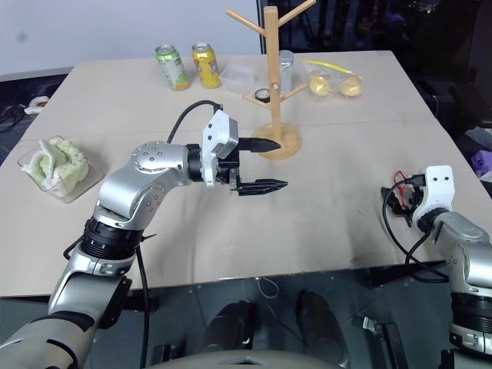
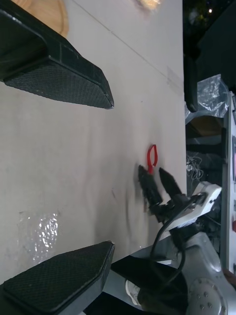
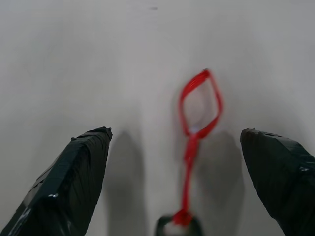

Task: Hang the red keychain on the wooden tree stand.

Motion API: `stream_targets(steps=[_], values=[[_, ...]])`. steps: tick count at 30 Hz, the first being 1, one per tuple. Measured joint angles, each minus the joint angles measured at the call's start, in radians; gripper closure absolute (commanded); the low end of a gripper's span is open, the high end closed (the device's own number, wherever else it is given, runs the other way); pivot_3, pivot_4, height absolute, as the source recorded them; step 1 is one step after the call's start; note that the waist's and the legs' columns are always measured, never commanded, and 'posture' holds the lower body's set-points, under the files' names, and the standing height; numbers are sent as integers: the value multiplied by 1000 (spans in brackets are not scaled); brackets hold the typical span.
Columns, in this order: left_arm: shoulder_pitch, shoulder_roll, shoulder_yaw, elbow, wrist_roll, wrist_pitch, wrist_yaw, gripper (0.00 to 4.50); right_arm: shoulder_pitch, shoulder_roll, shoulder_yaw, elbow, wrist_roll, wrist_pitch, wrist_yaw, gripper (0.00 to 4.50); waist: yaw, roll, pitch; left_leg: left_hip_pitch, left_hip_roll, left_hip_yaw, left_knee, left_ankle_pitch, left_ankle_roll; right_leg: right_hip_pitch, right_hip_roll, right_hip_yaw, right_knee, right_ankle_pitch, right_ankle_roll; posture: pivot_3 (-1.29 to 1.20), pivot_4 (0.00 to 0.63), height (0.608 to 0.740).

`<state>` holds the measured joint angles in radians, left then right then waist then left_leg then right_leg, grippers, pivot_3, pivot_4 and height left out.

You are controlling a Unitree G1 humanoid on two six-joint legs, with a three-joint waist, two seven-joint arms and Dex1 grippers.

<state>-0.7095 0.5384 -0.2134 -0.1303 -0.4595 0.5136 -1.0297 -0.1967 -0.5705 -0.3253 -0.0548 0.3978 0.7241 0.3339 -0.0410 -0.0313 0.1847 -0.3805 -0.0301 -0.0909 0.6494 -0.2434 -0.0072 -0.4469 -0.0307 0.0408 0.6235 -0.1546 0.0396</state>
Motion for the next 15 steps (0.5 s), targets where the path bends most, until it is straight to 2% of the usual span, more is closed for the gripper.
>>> stream_targets(steps=[9, 13, 14, 15], values=[[0, 5, 7, 0, 11, 0, -22, 92, -9, -1, 3, 34, 7, 14, 48, 0, -1, 0, 0, 0, 0, 0, 0, 0, 0, 0, 0, 1, 0, 0, 0, 0, 150, 740], [-1, 5, 7, 2, 19, 0, -24, 0, -9, -1, 3, 38, 3, 10, 52, 1162, -1, 0, 0, 0, 0, 1, 0, 0, 0, 0, 0, 1, 0, 0, 0, 0, 150, 740], [-1, 5, 7, 2, 25, 0, -24, 0, -8, -1, 2, 44, -1, 3, 52, 1828, -1, 0, 0, 0, 0, 1, 0, 0, 0, 0, 1, 1, 0, 0, 0, 0, 150, 740], [-1, 5, 7, 2, 26, 0, -23, 0, -8, -2, 1, 53, -3, -7, 53, 2178, -1, 0, 0, 1, 0, 1, 0, 0, 0, 0, 1, 1, 0, 0, 0, 0, 150, 740]])
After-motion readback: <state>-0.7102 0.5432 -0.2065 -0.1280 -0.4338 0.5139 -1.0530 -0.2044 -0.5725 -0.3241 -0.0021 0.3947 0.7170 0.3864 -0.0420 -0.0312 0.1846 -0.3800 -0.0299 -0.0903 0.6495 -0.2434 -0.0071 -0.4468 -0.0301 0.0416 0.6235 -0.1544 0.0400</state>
